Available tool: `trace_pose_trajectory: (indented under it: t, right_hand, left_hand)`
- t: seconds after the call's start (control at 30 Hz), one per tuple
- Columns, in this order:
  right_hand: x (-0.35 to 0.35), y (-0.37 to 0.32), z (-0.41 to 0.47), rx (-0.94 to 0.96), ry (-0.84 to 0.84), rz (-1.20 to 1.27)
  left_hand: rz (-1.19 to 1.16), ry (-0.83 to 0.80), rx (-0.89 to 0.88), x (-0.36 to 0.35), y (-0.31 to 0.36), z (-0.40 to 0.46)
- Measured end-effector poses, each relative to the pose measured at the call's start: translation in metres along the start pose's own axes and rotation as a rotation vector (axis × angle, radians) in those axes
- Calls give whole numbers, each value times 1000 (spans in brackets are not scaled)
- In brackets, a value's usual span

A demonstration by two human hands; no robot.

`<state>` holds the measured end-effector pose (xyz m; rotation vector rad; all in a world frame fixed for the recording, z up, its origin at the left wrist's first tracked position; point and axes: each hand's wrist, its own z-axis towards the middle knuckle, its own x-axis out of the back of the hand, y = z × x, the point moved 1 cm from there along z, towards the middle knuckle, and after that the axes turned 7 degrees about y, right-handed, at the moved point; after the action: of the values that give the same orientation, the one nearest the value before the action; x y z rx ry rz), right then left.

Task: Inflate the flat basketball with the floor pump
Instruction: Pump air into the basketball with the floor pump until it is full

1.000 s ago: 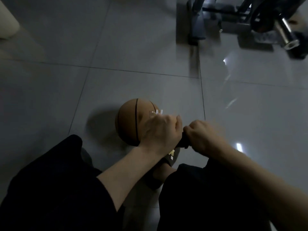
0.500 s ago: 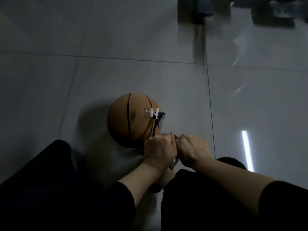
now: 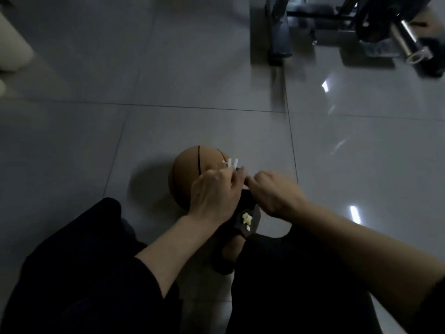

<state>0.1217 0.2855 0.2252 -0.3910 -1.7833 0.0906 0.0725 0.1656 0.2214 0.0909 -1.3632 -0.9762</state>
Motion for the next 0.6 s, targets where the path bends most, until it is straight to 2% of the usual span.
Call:
trace_pose_trajectory:
  t: [0.1, 0.2, 0.37, 0.6]
  right_hand:
    - [35, -5, -7, 55, 184, 65]
    - [26, -7, -21, 21, 243, 21]
    - [-36, 12, 1, -60, 137, -35]
    - [-84, 11, 54, 37, -61, -61]
  left_hand:
    - [-123, 134, -65, 22, 13, 14]
    - [-25, 157, -106, 8, 8, 7]
    - [-1, 72, -46, -48, -25, -13]
    - [-20, 25, 132, -92, -85, -20]
